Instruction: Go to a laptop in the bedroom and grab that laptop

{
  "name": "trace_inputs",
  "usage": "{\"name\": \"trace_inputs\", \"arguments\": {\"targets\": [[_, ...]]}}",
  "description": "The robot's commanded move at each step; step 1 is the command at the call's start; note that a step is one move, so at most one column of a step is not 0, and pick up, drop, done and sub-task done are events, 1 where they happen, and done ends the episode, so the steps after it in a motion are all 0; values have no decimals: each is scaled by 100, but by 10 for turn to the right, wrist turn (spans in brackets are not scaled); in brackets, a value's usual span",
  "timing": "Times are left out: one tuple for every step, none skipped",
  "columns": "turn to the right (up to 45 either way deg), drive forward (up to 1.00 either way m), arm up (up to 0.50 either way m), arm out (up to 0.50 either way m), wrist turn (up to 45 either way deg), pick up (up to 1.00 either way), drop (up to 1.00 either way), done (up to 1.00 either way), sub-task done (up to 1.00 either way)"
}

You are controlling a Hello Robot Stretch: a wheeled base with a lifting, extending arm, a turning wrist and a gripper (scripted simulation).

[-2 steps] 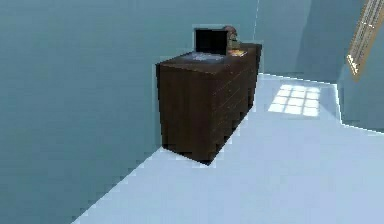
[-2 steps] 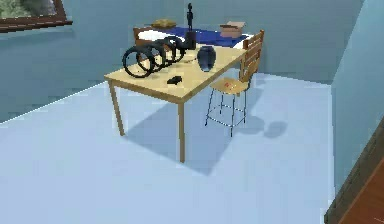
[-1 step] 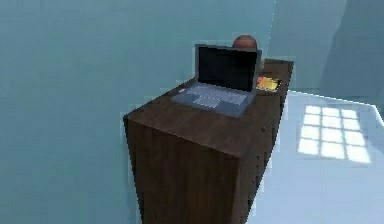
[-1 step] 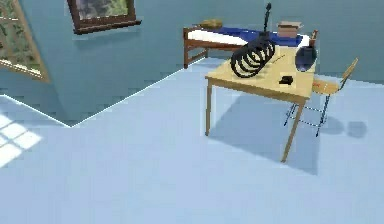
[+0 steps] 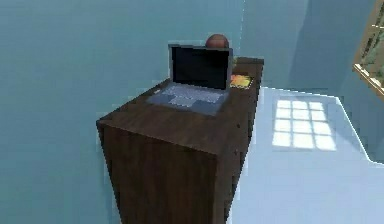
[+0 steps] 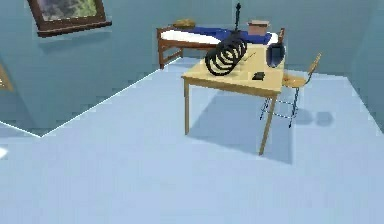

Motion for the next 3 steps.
{"name": "trace_inputs", "arguments": {"targets": [[0,10,0,0,0,0,0,0,0],[-450,0,0,0,0,0,0,0,0],[-390,0,0,0,0,0,0,0,0]]}}
